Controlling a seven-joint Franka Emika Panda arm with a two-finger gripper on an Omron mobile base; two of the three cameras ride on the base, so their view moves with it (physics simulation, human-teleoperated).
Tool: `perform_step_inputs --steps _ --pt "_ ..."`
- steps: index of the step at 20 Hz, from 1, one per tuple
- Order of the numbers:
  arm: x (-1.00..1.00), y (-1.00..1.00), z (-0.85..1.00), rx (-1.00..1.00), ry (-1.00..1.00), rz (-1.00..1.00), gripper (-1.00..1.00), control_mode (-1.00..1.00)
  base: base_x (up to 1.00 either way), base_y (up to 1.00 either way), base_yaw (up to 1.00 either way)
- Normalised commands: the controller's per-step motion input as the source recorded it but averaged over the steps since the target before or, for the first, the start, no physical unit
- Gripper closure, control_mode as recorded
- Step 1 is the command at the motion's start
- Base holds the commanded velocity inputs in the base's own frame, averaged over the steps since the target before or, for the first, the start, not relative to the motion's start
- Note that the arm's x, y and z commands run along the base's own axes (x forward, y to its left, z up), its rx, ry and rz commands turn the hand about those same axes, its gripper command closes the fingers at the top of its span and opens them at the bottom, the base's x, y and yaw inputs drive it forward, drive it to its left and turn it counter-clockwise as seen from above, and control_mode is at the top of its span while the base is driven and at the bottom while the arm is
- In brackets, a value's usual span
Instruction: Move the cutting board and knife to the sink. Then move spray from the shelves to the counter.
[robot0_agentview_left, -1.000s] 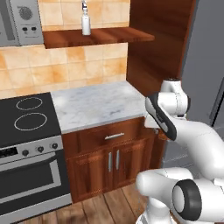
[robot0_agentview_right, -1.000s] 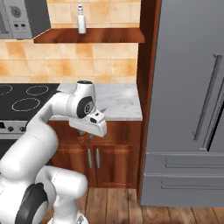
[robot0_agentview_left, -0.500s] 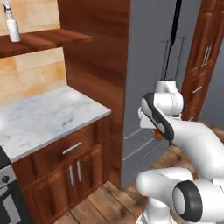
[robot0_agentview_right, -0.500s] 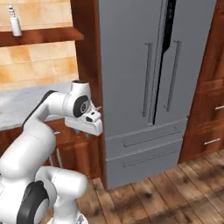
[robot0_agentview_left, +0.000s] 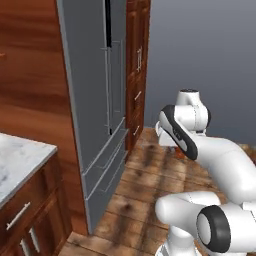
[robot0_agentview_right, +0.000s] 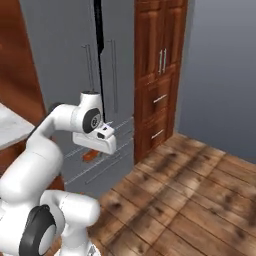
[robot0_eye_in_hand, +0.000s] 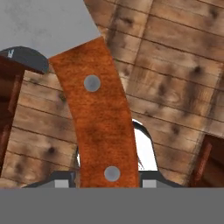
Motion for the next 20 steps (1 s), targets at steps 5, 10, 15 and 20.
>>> perform_step_inputs --steps 5,10,15,20 --pt "0.0 0.0 0.0 0.0 0.0 0.0 1.0 1.0 0.07 0.01 -0.8" --pt "0.0 0.0 0.0 0.0 0.0 0.0 1.0 1.0 0.32 0.02 -0.61" --pt "0.0 0.0 0.0 0.0 0.0 0.0 1.0 1.0 0.54 0.03 -0.4" --pt "0.0 0.0 0.0 0.0 0.0 0.0 1.0 1.0 0.54 0.03 -0.43"
